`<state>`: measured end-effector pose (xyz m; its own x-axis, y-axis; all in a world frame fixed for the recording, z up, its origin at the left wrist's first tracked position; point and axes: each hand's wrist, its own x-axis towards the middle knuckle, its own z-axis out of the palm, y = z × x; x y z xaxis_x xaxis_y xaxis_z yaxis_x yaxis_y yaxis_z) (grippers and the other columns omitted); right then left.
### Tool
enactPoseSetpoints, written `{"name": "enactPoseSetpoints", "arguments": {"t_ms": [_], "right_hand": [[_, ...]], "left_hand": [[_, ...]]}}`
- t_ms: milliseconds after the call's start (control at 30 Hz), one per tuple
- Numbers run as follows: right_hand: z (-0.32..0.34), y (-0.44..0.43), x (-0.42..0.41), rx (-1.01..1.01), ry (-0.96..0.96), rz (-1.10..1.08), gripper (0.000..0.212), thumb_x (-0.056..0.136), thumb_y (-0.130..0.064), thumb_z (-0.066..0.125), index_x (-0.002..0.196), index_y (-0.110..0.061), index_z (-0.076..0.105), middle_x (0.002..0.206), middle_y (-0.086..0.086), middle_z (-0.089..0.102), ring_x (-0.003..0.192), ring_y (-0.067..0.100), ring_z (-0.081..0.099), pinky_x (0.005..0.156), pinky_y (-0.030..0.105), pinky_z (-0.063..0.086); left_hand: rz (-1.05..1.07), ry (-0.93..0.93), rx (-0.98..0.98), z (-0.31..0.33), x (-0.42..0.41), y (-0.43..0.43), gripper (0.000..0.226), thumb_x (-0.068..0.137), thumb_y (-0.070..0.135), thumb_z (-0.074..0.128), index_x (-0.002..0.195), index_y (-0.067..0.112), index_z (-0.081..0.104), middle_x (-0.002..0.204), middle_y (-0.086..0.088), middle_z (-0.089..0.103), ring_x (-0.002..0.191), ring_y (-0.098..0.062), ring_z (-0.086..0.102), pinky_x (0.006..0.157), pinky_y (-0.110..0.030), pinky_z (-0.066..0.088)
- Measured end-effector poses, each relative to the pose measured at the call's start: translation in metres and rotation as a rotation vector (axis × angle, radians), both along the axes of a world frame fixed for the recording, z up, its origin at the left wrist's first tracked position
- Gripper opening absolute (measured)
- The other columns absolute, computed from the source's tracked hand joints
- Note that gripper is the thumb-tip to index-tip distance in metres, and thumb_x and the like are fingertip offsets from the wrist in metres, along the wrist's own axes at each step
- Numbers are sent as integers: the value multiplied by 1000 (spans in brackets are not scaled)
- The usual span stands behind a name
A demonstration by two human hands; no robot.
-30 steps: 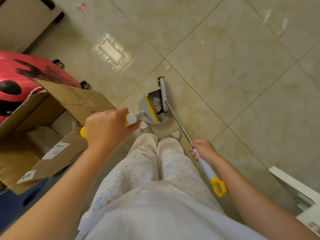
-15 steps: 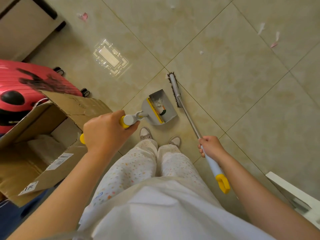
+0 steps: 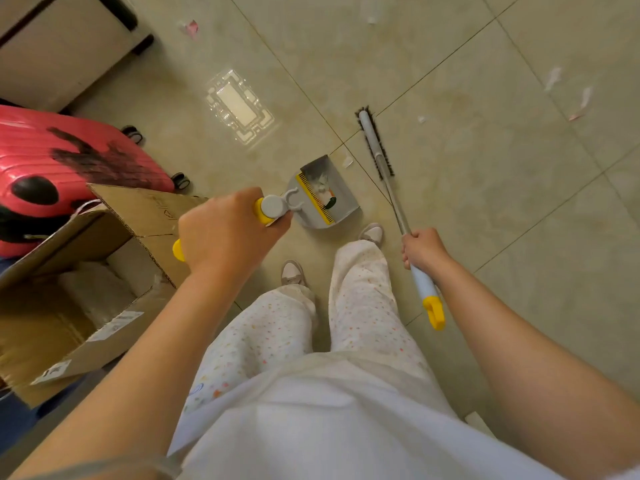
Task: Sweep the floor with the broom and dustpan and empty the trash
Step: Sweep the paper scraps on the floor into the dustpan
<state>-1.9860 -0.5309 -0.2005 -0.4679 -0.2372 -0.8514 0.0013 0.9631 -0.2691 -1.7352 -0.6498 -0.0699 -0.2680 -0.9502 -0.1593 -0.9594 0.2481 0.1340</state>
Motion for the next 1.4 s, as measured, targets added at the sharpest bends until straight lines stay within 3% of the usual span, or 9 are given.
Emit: {"name": "enactPoseSetpoints", "arguments": {"t_ms": [233, 333, 467, 567, 700, 900, 1033, 1233, 1400], "right_hand": [[-23, -66, -42, 2, -57, 80, 15, 92, -7, 41, 82, -2, 52, 71, 15, 51, 52, 24, 47, 54, 32, 44], [-25, -86, -50, 6, -118, 81, 19, 91, -6, 43, 74, -6, 48, 69, 14, 49, 53, 22, 44, 55, 32, 42], [-18, -105, -57, 23, -332, -138, 25, 94, -1, 41, 69, -5, 44, 62, 10, 42, 45, 17, 37, 37, 16, 31], [-1, -108, -65, 7, -476, -288, 26, 96, -2, 42, 70, -4, 43, 63, 9, 42, 35, 11, 38, 34, 12, 29], [10, -86, -71, -40, -371, -63, 24, 94, -3, 46, 70, -4, 49, 63, 11, 46, 42, 14, 41, 35, 15, 34], [12, -69, -87, -101, -285, 9, 29, 96, -6, 45, 67, -9, 49, 61, 8, 47, 42, 13, 42, 35, 17, 35], [3, -72, -94, -75, -223, 52, 29, 94, -6, 43, 65, -9, 46, 62, 8, 48, 48, 17, 43, 39, 20, 37], [-19, -87, -78, -5, -245, 18, 25, 96, -7, 42, 71, -8, 45, 65, 9, 46, 50, 18, 41, 37, 19, 37], [-5, -95, -79, -37, -455, -249, 23, 94, -2, 44, 71, -3, 48, 66, 12, 45, 43, 15, 39, 35, 15, 31]], "left_hand": [[-8, -58, 45, -2, -49, -22, 49, 75, 52, 71, 52, 19, 41, 42, 3, 37, 38, -23, 38, 49, -14, 14], [-7, -67, 42, -5, -53, -30, 47, 74, 54, 65, 52, 18, 43, 41, 2, 37, 37, -24, 39, 48, -15, 15], [7, -110, 44, -7, -60, -38, 45, 74, 58, 62, 56, 16, 56, 43, 1, 45, 40, -23, 42, 46, -15, 17], [5, -119, 48, -6, -63, -46, 45, 74, 61, 59, 60, 18, 60, 44, 2, 46, 42, -22, 44, 45, -16, 20], [12, -89, 43, -2, -69, -51, 44, 74, 60, 60, 62, 18, 63, 45, 1, 48, 42, -22, 44, 45, -18, 24], [21, -65, 45, 2, -78, -50, 44, 73, 60, 61, 58, 19, 59, 43, 2, 46, 40, -22, 42, 46, -17, 24], [48, -59, 43, 4, -87, -51, 45, 72, 56, 66, 52, 21, 45, 42, 4, 39, 39, -21, 39, 46, -15, 16], [82, -96, 43, -2, -89, -45, 45, 72, 59, 63, 56, 17, 56, 44, 2, 47, 42, -22, 43, 46, -16, 17], [79, -105, 57, -1, -87, -43, 45, 72, 60, 62, 56, 18, 56, 44, 4, 45, 41, -21, 42, 46, -16, 16]]}}
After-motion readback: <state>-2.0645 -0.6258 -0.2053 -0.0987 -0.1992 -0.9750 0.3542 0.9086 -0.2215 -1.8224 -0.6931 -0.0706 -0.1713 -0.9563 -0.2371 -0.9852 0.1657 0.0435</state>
